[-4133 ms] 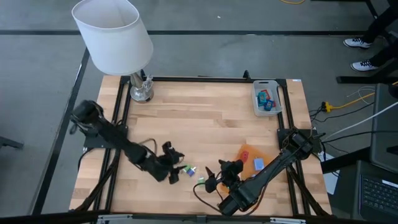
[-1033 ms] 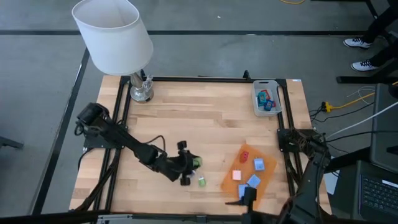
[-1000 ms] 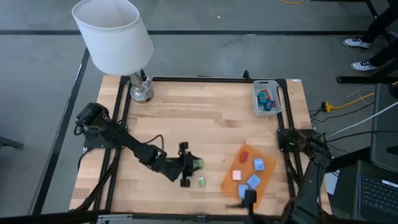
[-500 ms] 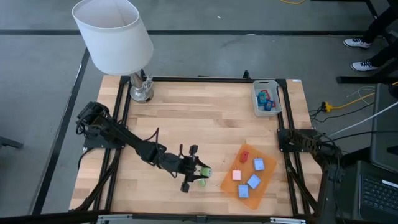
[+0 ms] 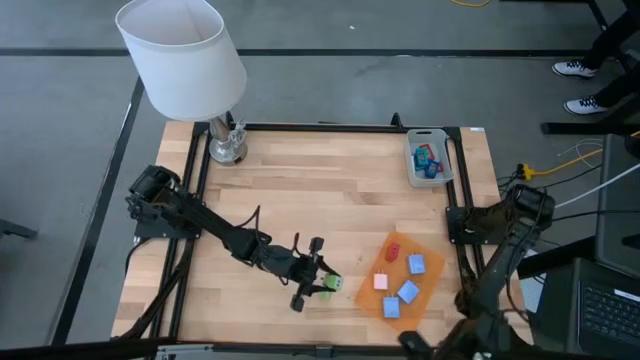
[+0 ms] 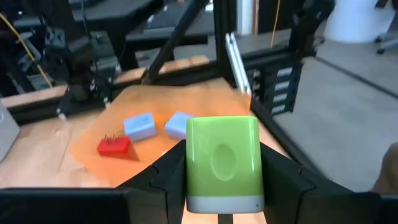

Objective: Pick & Place Office items
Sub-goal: Put the left green charger adapter into the orange bin, then put the dark blue charger adapter into the orange bin

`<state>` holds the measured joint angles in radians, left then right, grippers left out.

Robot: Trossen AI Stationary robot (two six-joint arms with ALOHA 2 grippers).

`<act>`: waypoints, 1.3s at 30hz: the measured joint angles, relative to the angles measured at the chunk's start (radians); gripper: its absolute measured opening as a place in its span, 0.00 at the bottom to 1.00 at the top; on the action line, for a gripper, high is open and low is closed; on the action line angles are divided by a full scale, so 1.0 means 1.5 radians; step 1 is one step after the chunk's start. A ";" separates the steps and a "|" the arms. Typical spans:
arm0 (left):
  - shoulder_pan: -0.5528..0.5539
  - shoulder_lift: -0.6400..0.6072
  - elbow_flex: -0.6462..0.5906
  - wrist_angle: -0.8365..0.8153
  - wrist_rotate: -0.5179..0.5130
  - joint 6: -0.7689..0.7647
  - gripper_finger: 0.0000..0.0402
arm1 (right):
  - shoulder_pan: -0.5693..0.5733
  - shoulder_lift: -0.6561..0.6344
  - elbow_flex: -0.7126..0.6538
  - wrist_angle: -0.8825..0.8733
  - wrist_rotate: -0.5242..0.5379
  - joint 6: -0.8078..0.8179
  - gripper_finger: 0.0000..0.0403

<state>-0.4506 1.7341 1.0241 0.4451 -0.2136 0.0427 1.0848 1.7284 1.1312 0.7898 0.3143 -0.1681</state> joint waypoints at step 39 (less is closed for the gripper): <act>0.140 0.409 0.449 -0.082 0.239 0.017 0.58 | 0.028 -0.031 -0.218 0.262 0.076 0.019 0.72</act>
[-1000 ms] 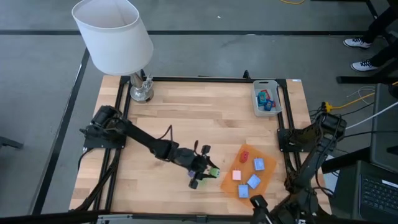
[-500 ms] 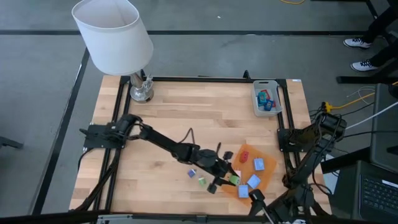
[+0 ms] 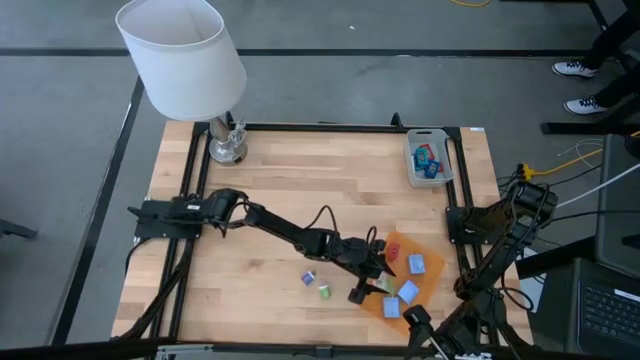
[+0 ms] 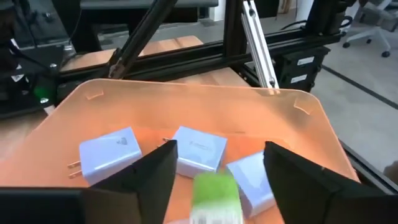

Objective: Pick & Place Office items
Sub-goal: Put the dark blue charger adapter into the orange bin

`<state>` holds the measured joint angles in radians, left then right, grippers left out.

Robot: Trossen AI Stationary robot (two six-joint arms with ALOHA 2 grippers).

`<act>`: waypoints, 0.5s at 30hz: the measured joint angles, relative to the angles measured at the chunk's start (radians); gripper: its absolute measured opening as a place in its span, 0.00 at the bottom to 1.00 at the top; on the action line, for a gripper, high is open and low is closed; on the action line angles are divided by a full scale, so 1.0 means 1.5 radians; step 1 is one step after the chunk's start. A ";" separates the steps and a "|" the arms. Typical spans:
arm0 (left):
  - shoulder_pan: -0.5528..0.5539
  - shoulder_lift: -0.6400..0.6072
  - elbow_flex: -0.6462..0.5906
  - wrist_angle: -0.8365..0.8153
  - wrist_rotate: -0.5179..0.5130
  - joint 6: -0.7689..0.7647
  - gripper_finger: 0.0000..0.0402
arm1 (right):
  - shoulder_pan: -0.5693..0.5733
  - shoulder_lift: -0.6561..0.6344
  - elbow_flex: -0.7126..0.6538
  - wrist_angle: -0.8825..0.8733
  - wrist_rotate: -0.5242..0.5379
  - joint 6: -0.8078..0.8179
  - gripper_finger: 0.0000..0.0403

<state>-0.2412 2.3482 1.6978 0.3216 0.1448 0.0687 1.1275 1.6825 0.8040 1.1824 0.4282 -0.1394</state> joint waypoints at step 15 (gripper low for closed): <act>-0.040 -0.124 0.000 -0.270 -0.185 0.049 0.64 | 0.000 0.000 0.000 0.004 -0.019 0.018 0.72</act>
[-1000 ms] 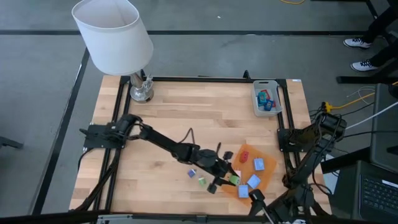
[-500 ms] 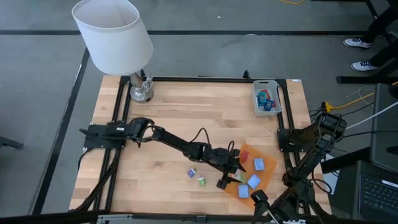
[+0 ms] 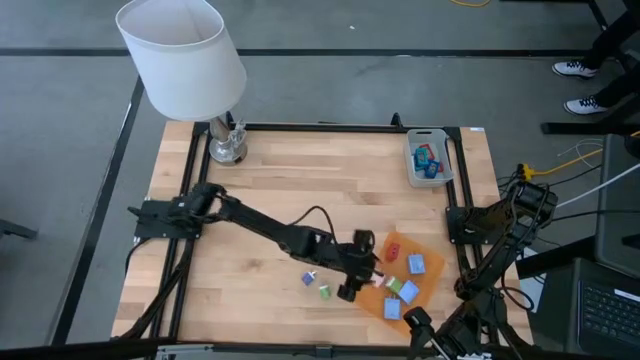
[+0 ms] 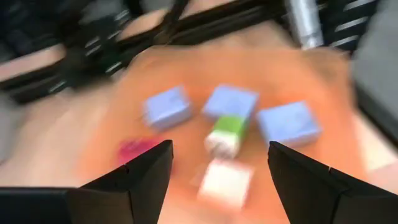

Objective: Pick & Place Office items
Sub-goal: Put the dark blue charger adapter into the orange bin

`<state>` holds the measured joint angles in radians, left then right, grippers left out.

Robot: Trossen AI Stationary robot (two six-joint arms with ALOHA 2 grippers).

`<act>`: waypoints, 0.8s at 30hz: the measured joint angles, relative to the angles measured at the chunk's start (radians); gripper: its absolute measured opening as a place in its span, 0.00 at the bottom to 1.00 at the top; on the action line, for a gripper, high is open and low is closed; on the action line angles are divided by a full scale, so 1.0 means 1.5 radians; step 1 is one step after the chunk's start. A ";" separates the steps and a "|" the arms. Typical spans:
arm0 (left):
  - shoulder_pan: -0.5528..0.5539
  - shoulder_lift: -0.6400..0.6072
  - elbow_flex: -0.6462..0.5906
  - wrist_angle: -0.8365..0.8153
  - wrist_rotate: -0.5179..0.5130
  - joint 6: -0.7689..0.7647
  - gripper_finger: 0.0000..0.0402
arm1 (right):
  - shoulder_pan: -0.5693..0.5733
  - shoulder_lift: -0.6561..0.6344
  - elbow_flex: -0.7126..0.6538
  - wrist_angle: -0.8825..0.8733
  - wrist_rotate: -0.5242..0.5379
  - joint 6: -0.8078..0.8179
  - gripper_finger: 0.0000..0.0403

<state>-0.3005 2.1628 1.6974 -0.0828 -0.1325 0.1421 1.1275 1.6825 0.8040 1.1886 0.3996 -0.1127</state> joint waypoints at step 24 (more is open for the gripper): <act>-0.210 -0.271 -0.537 0.049 -0.415 -0.670 0.64 | -0.006 0.001 0.000 -0.007 -0.012 0.015 0.72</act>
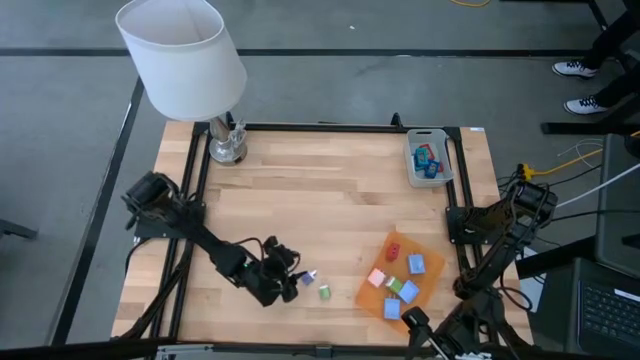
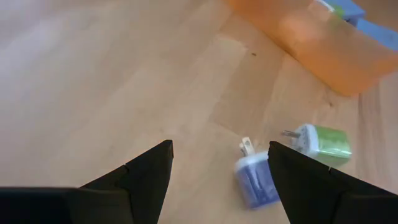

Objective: Pick & Place Office items
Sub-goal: Put the dark blue charger adapter into the orange bin

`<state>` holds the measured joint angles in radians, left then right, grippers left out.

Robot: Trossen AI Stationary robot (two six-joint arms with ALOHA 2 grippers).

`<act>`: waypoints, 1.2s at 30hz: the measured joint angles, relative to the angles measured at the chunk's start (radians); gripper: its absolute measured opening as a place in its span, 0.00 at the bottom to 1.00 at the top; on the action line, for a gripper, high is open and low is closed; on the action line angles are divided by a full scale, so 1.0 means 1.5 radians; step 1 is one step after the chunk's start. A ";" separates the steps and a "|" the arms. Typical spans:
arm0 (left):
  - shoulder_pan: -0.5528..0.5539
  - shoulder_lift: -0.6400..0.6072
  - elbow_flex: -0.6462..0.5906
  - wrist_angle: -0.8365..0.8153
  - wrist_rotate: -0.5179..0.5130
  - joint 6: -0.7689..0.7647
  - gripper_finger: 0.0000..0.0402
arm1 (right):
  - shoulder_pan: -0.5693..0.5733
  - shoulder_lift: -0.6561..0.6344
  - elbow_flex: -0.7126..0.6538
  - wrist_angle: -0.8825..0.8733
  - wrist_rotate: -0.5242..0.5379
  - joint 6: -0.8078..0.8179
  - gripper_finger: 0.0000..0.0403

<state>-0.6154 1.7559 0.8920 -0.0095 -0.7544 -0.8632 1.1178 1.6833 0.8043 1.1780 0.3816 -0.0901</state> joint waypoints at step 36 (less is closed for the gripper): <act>0.003 0.173 0.144 -0.089 0.052 -0.109 0.64 | -0.020 0.000 0.000 0.002 -0.012 0.020 0.72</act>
<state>-0.6112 2.0151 1.1085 -0.1432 -0.6768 -1.0267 1.0878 1.6836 0.8043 1.1816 0.3638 -0.0597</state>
